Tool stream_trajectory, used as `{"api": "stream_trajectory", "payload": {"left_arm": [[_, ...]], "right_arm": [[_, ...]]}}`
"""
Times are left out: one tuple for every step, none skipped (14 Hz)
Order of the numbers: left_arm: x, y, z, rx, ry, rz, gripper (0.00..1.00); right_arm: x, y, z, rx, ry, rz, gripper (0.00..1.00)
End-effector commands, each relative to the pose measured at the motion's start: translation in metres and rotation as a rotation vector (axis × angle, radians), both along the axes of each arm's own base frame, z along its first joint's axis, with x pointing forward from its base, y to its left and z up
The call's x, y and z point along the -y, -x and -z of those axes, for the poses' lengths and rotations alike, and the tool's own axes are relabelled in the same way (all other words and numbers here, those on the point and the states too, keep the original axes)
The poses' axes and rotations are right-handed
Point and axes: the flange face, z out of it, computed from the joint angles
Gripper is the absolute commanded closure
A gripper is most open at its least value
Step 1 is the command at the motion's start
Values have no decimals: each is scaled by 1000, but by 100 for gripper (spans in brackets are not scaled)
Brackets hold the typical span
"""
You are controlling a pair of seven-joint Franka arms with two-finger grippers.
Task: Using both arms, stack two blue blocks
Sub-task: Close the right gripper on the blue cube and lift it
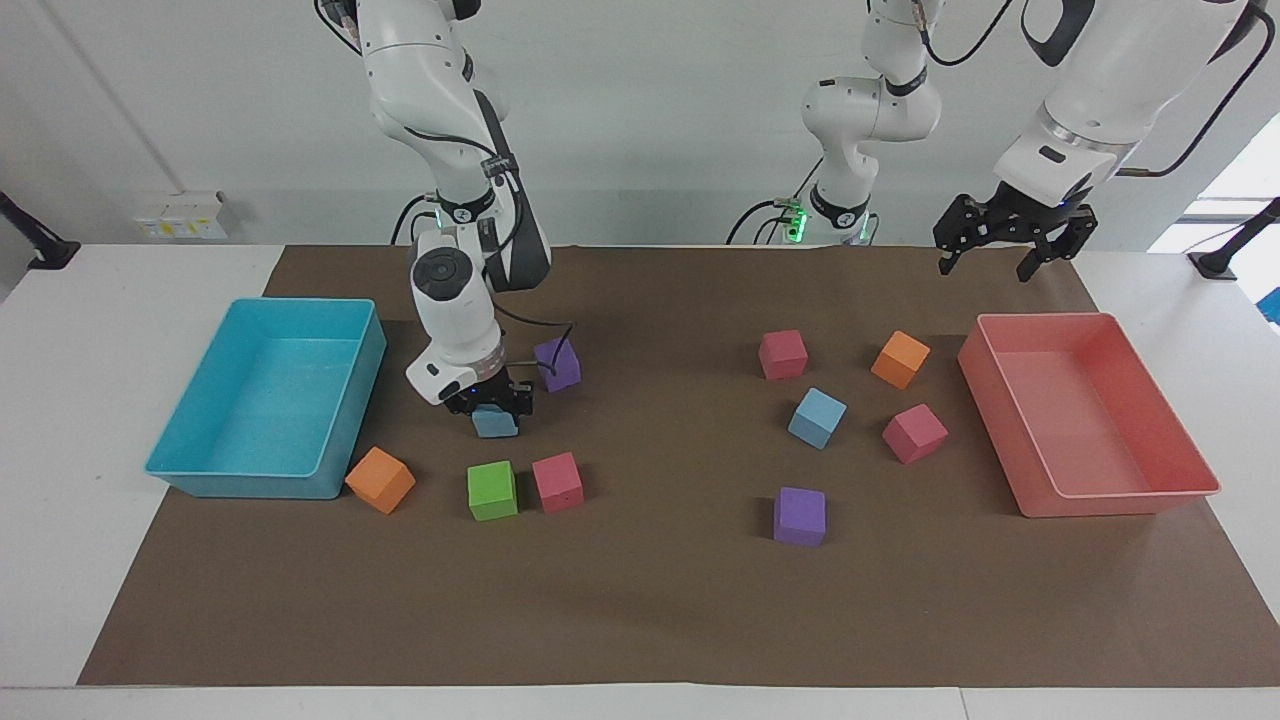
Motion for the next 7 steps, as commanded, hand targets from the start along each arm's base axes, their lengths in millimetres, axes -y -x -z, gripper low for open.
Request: {"api": "stream_trajectory", "payload": {"left_arm": [[-3, 3, -7, -6, 0, 3, 0], [-3, 2, -6, -8, 0, 3, 0], [-3, 3, -7, -6, 0, 3, 0], [-3, 3, -7, -6, 0, 3, 0], [-3, 3, -7, -6, 0, 3, 0], [-3, 3, -7, -6, 0, 3, 0], [-3, 2, -6, -8, 0, 3, 0]], "right_arm": [[-8, -10, -26, -17, 0, -4, 100], [-14, -12, -37, -22, 0, -8, 100], [-24, -15, -48, -19, -2, -22, 100], [-26, -18, -57, -16, -1, -33, 100], [-29, -23, -71, -23, 1, -39, 100], [-42, -26, -85, -38, 6, -57, 100], [-59, -27, -95, -45, 9, -83, 100]]}}
